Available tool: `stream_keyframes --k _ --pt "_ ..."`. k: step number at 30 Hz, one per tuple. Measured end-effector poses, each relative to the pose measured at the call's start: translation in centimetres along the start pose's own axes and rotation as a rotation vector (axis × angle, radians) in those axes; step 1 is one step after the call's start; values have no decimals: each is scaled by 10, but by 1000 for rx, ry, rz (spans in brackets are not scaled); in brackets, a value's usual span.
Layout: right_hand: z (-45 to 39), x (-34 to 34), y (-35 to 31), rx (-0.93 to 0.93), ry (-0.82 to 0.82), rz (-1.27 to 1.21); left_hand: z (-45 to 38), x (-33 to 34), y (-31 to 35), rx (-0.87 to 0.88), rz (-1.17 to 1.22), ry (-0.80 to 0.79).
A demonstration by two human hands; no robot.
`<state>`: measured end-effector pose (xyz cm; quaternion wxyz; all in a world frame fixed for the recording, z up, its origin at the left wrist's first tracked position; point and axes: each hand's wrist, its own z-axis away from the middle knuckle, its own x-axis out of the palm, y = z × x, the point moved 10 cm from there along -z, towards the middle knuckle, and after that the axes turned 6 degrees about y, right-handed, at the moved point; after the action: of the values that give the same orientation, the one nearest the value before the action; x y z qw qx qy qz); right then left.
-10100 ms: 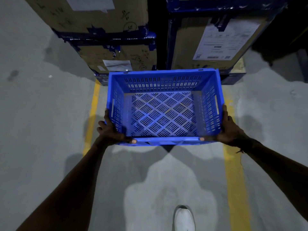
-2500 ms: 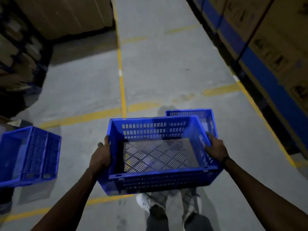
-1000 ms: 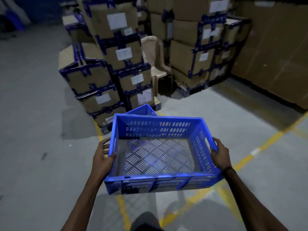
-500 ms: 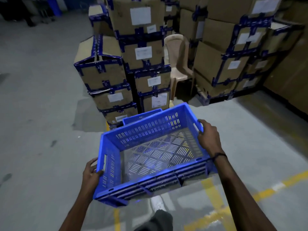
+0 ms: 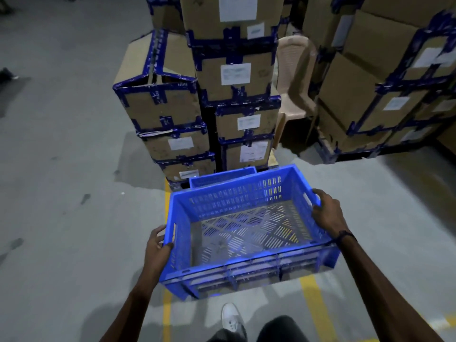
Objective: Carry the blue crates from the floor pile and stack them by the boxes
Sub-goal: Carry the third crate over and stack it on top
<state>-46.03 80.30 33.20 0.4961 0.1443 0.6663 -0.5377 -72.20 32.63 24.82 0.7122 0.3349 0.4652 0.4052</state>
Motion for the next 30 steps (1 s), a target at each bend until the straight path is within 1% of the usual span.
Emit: stream_keyframes --k 4,8,11,14,17,18,20,23,27,30 --pt "-54 27 20 15 -54 13 -29 48 18 26 -84 -27" --pt "-117 72 46 10 -74 -24 -76 101 18 29 -166 -47" --pt "-170 114 63 13 -85 -48 -124 144 3 25 -219 -41" --pt "-233 175 83 -11 -120 -74 -183 193 -21 34 -218 -39" --pt "-282 229 96 -23 -112 -110 -229 223 -32 -30 -210 12" --pt "-296 244 98 -45 -99 -134 -245 233 -39 -28 -211 33" --pt "-319 276 97 -121 -114 -132 -275 248 -53 -5 -236 56" --pt "-344 319 104 -173 -123 -97 -316 265 -83 10 -299 75" --pt "-351 342 102 -301 -61 -104 -337 282 -111 16 -349 104" --pt "-356 353 104 -321 -68 -79 -348 285 -122 61 -372 144"
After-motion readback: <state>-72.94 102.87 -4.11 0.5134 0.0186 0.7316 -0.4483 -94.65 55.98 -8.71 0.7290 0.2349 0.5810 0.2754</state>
